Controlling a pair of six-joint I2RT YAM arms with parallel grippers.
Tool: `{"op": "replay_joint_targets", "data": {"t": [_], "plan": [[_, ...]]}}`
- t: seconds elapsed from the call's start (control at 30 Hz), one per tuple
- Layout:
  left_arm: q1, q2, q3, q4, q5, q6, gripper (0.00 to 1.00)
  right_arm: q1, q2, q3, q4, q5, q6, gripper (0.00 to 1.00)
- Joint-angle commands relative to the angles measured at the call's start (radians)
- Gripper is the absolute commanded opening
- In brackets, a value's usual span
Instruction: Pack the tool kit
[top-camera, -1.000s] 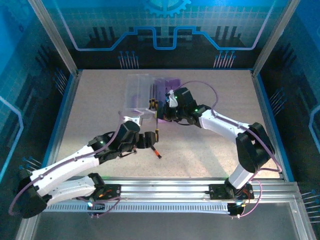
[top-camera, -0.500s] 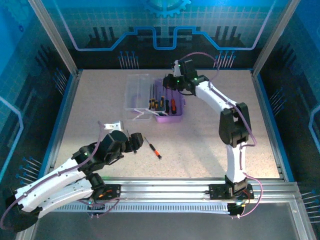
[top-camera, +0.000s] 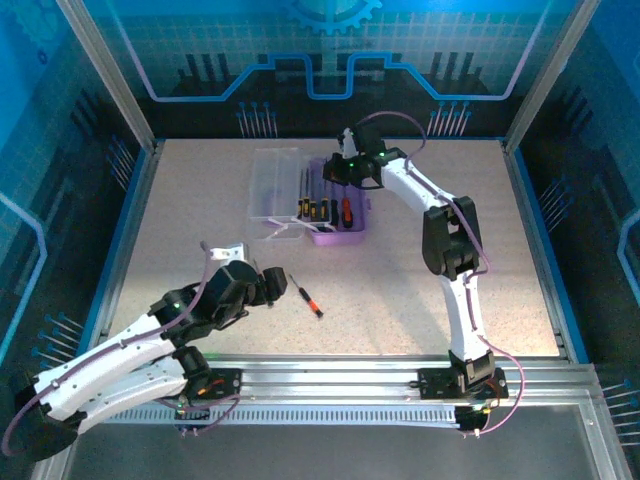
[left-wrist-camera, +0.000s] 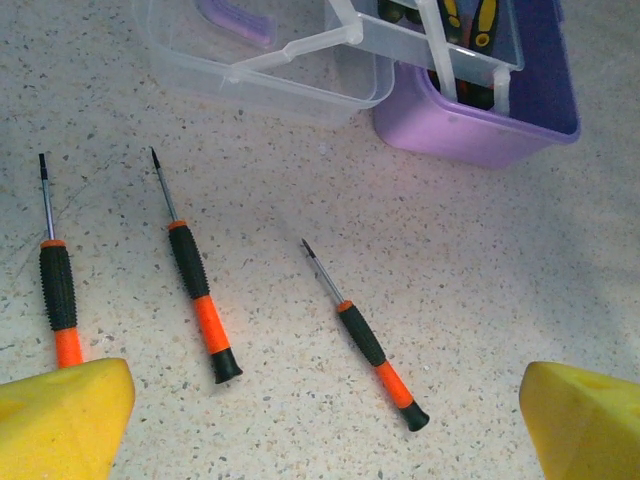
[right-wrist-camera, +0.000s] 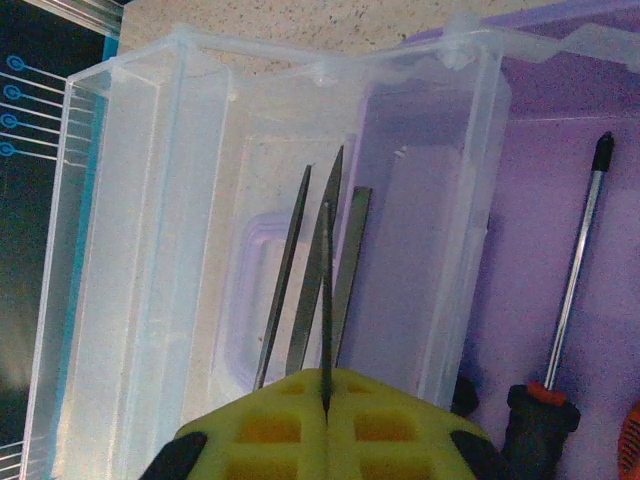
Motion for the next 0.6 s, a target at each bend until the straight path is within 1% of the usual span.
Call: {"op": "replay_joint_targets", "data": {"t": [0.0,0.07,0.1,0.17,0.23,0.27,0.4,0.5,0.57], "plan": [[0.008,0.017,0.005,0.017,-0.019,0.009,0.99,0.0,0.029,0.03,-0.055,-0.015,0.006,0.08],[0.01,0.022,0.007,0.022,-0.015,0.01,0.99,-0.003,0.026,0.017,-0.042,-0.024,0.031,0.1],[0.011,0.026,0.005,0.028,-0.015,0.013,0.99,-0.004,0.022,0.004,-0.03,-0.025,0.044,0.12],[0.013,0.028,0.005,0.032,-0.016,0.017,0.99,-0.006,0.011,-0.012,-0.018,-0.025,0.062,0.15],[0.016,0.027,0.006,0.03,-0.016,0.017,0.99,-0.006,0.001,-0.015,-0.011,-0.03,0.068,0.22],[0.017,0.026,0.006,0.031,-0.014,0.018,0.99,-0.006,-0.003,-0.013,-0.011,-0.029,0.068,0.24],[0.02,0.021,0.01,0.021,-0.027,0.026,0.99,-0.01,-0.027,-0.008,-0.023,-0.024,0.066,0.26],[0.021,0.008,0.007,0.002,-0.057,0.006,1.0,-0.008,-0.068,-0.026,-0.02,-0.03,0.056,0.27],[0.027,-0.006,-0.008,0.017,-0.064,0.019,0.99,-0.008,-0.107,-0.056,-0.013,-0.035,0.046,0.28]]}}
